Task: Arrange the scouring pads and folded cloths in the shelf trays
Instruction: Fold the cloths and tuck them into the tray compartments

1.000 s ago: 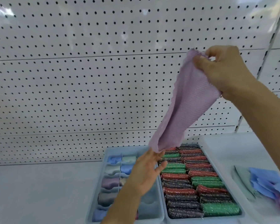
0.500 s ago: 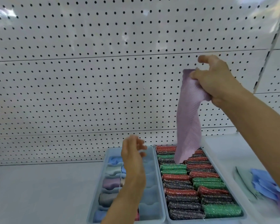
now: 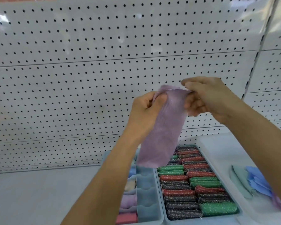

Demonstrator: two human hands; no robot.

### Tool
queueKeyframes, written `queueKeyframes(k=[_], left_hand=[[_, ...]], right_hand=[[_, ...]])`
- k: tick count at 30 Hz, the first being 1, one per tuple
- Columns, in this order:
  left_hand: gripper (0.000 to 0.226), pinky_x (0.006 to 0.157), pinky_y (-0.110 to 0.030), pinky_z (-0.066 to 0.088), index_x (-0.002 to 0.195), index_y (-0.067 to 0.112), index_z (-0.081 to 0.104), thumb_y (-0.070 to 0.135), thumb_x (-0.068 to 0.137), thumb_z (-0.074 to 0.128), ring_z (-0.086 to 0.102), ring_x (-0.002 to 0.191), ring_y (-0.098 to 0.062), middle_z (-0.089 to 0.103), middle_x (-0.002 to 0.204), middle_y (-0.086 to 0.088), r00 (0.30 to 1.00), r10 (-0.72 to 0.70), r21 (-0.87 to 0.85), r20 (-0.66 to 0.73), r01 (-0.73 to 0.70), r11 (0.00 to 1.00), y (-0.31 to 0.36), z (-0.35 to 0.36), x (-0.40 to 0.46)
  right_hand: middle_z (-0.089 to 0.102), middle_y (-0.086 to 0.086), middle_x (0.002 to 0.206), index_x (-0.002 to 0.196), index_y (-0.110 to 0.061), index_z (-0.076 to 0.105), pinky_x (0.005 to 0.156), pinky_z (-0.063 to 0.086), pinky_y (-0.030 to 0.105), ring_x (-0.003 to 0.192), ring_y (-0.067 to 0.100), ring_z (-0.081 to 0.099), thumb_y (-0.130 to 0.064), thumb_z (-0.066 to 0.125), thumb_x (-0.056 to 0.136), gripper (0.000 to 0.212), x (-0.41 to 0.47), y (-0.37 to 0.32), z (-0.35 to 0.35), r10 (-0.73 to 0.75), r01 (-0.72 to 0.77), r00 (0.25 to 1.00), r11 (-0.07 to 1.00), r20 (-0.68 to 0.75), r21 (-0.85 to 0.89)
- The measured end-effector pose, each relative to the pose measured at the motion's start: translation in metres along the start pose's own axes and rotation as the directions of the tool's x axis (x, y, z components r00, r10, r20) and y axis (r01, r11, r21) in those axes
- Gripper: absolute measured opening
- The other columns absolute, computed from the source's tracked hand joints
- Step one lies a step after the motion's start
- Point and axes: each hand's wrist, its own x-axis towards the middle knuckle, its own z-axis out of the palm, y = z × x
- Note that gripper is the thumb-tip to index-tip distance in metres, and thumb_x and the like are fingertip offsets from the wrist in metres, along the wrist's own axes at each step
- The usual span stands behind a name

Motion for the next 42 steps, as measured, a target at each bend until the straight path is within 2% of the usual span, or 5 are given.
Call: queueKeyframes(k=[6, 11, 20, 32, 42], left_hand=[[0.022, 0.089, -0.036, 0.049, 0.112, 0.018, 0.069, 0.021, 0.1, 0.051, 0.061, 0.092, -0.021, 0.068, 0.1, -0.016, 0.935, -0.067, 0.008, 0.349, 0.068, 0.998, 0.014, -0.019, 0.007], [0.038, 0.078, -0.038, 0.048, 0.106, -0.003, 0.066, 0.032, 0.097, 0.054, 0.056, 0.084, -0.022, 0.062, 0.092, -0.018, 0.969, -0.105, -0.028, 0.225, 0.114, 0.993, 0.01, -0.031, 0.005], [0.012, 0.063, -0.03, 0.057, 0.098, 0.013, 0.075, 0.013, 0.089, 0.066, 0.064, 0.071, -0.014, 0.074, 0.085, -0.004, 0.992, -0.121, -0.096, 0.015, 0.122, 0.988, -0.002, -0.046, -0.005], [0.009, 0.061, -0.047, 0.059, 0.073, 0.024, 0.072, 0.024, 0.08, 0.077, 0.065, 0.059, -0.018, 0.07, 0.065, 0.008, 0.97, 0.01, 0.152, -0.242, 0.028, 0.988, 0.005, -0.009, -0.011], [0.011, 0.065, -0.012, 0.043, 0.086, 0.012, 0.06, 0.016, 0.096, 0.058, 0.05, 0.066, 0.0, 0.061, 0.076, 0.007, 0.921, 0.13, 0.09, -0.368, -0.104, 0.991, 0.005, -0.01, -0.017]], right_hand=[[0.058, -0.016, 0.112, 0.111, -0.041, 0.064, 0.082, 0.043, 0.016, 0.097, -0.004, 0.056, -0.065, 0.075, 0.06, 0.057, -0.008, 0.003, -0.01, -0.28, 0.383, 0.914, 0.837, 0.294, -0.391], [0.061, 0.018, 0.077, 0.084, -0.001, 0.066, 0.056, 0.045, 0.022, 0.064, 0.014, 0.057, -0.03, 0.08, 0.071, 0.035, -0.005, 0.009, -0.014, -0.172, 0.325, 0.886, 0.893, 0.43, -0.313], [0.071, 0.0, 0.082, 0.092, -0.004, 0.068, 0.06, 0.053, 0.024, 0.069, 0.013, 0.064, -0.026, 0.069, 0.073, 0.029, -0.006, 0.038, -0.011, -0.156, 0.117, 0.973, 0.968, 0.168, 0.221], [0.063, -0.001, 0.069, 0.075, -0.015, 0.061, 0.055, 0.048, 0.023, 0.059, 0.011, 0.055, -0.018, 0.072, 0.084, 0.014, -0.025, 0.043, 0.044, -0.377, 0.366, 0.874, 0.926, -0.306, -0.098], [0.042, 0.01, 0.061, 0.091, -0.008, 0.05, 0.042, 0.026, 0.023, 0.046, 0.011, 0.031, -0.019, 0.051, 0.098, 0.013, -0.024, 0.045, 0.037, -0.293, 0.343, 0.882, 0.936, -0.37, 0.076]])
